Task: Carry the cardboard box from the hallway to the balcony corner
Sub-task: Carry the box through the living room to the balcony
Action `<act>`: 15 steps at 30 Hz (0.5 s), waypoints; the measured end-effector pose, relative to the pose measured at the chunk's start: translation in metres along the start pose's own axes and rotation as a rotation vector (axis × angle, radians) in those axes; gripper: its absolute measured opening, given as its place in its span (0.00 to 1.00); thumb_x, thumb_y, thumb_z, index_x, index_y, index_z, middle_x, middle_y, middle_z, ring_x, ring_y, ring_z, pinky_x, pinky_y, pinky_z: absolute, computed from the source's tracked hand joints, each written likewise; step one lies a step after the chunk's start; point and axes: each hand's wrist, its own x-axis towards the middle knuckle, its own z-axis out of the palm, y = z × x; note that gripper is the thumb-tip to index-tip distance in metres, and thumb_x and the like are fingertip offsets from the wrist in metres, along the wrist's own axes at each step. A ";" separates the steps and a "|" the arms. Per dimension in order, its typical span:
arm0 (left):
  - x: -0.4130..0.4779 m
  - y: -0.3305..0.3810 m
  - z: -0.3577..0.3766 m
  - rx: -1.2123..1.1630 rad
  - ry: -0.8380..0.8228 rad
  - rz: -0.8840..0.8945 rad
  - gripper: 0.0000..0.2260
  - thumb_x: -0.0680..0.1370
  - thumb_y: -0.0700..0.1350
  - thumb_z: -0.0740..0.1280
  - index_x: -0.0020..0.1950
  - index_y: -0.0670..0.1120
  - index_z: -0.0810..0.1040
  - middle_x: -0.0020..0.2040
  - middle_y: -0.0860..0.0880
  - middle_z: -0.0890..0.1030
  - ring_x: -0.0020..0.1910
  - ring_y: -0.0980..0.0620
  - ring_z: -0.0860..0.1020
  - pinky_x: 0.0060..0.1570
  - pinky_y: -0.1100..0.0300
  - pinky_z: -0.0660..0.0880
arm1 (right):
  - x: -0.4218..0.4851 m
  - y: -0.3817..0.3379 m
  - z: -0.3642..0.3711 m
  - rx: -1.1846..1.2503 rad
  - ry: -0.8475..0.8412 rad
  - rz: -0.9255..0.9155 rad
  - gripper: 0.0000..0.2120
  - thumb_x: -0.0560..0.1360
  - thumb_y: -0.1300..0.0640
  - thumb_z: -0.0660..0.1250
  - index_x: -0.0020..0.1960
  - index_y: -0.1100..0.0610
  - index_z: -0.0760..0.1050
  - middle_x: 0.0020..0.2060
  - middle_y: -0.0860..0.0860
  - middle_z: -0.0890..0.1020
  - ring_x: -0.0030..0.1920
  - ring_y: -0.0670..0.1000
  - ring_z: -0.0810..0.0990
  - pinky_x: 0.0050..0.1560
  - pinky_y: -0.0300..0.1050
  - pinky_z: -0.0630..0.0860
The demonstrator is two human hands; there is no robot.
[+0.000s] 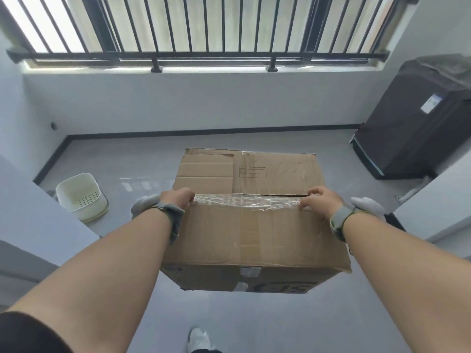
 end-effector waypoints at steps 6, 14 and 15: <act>0.070 0.042 -0.009 -0.021 -0.024 0.011 0.10 0.71 0.44 0.63 0.31 0.42 0.67 0.33 0.45 0.69 0.31 0.47 0.68 0.35 0.56 0.67 | 0.068 -0.041 0.008 -0.041 -0.004 0.001 0.23 0.65 0.53 0.73 0.59 0.53 0.75 0.52 0.52 0.75 0.53 0.54 0.73 0.50 0.42 0.69; 0.187 0.115 -0.030 0.065 -0.070 0.059 0.09 0.71 0.44 0.63 0.35 0.40 0.69 0.34 0.45 0.68 0.36 0.44 0.70 0.44 0.56 0.68 | 0.162 -0.108 0.025 0.002 0.047 0.037 0.24 0.66 0.54 0.73 0.61 0.54 0.75 0.56 0.52 0.78 0.56 0.54 0.76 0.51 0.42 0.69; 0.199 0.126 -0.034 0.077 -0.077 0.079 0.08 0.71 0.44 0.63 0.39 0.40 0.71 0.35 0.45 0.68 0.37 0.44 0.70 0.43 0.56 0.68 | 0.171 -0.116 0.026 0.012 0.062 0.042 0.24 0.65 0.54 0.73 0.61 0.54 0.75 0.57 0.52 0.78 0.56 0.54 0.76 0.51 0.42 0.69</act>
